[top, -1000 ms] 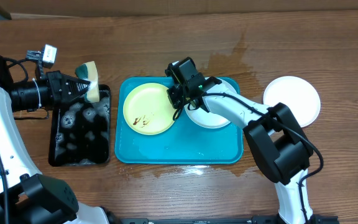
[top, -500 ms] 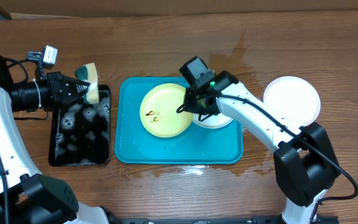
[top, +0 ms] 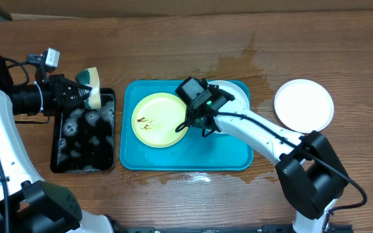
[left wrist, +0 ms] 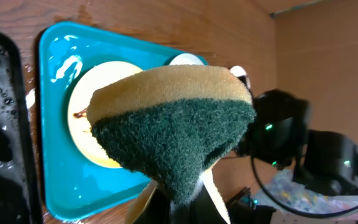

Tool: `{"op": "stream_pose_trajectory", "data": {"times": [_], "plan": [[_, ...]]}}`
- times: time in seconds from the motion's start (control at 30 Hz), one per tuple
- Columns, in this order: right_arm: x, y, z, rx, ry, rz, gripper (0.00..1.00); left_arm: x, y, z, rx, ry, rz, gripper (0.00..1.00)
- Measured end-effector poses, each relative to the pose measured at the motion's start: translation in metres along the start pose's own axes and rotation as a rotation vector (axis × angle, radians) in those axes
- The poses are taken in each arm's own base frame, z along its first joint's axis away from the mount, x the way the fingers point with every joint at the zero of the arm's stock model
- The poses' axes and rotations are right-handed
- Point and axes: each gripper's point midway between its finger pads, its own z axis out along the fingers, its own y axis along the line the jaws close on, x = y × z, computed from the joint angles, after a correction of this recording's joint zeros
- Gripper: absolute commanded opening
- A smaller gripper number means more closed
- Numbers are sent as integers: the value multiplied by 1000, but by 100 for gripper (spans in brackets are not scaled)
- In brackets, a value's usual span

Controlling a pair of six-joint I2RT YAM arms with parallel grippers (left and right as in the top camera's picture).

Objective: Clean dirty plates on tray and stack at the side
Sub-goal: 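Move the sponge in the left gripper over the yellow plate, then scrub the yellow plate with the sponge in the left gripper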

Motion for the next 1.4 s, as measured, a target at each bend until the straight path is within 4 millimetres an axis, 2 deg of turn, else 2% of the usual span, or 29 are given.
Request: {"op": "stream_pose_trajectory", "data": {"times": [0.17, 0.33, 0.57, 0.7, 0.8, 0.83, 0.97, 1.1, 1.23, 1.33, 1.4], "plan": [[1, 17, -1, -118, 51, -46, 45, 3, 4, 9, -59, 37, -9, 4], [17, 36, -1, -176, 87, -40, 45, 4, 3, 19, -96, 65, 3, 4], [37, 41, 25, -154, 106, -34, 43, 4, 10, 19, -142, 71, -31, 4], [35, 40, 43, -136, 91, -19, 25, 3, 15, 20, -183, 74, -17, 4], [32, 39, 44, -124, 72, -16, 7, 0, 20, 25, -237, 77, 9, 4], [31, 38, 44, -120, 70, -14, 4, -1, 20, 28, -258, 83, 26, 4], [28, 38, 45, -122, 58, -7, 4, -4, 14, 52, -360, 112, 93, 4], [28, 38, 45, -121, 58, -8, 4, 5, -1, 86, -439, 160, 153, 4], [28, 38, 45, -123, 59, -9, 4, 30, -5, 124, -507, 230, 183, 4], [29, 38, 45, -128, 65, -7, 4, 56, 2, 148, -543, 297, 192, 4], [29, 39, 45, -134, 72, -1, 4, 67, 11, 162, -567, 312, 197, 4]]}}
